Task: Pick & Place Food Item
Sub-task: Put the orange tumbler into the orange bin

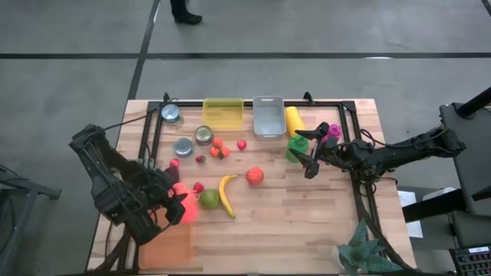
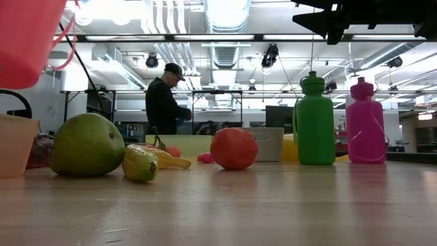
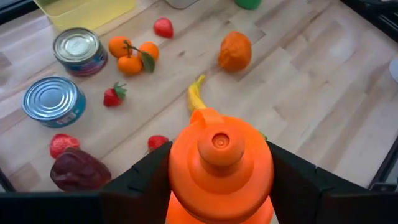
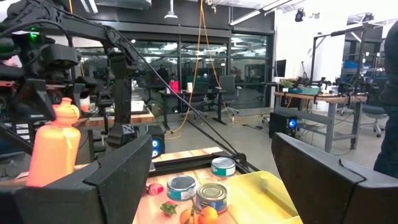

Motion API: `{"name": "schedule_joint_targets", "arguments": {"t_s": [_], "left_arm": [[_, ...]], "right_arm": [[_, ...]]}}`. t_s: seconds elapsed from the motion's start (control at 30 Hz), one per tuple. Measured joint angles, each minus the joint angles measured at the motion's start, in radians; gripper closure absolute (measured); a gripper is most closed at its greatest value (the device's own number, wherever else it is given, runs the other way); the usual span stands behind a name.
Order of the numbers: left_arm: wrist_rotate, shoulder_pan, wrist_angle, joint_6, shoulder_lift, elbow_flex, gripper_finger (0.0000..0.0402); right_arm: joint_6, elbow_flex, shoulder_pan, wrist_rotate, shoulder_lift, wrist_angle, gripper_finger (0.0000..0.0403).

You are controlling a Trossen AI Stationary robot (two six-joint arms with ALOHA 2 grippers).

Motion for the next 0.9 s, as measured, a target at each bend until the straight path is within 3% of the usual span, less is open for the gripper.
{"name": "schedule_joint_targets", "arguments": {"t_s": [0.43, 0.7, 0.9], "left_arm": [[-0.012, -0.03, 0.001, 0.05, 0.0, -0.001, 0.019], [-0.194, -0.017, 0.001, 0.117, 0.0, -0.002, 0.0189], [-0.237, 0.063, 0.018, 0.164, 0.002, -0.014, 0.0189]], "right_arm": [[0.002, 0.0, 0.0, 0.0, 0.0, -0.004, 0.0075], [0.001, 0.0, 0.0, 0.0, 0.0, -0.004, 0.0075], [0.002, 0.0, 0.0, 0.0, 0.0, -0.004, 0.0075]]}}
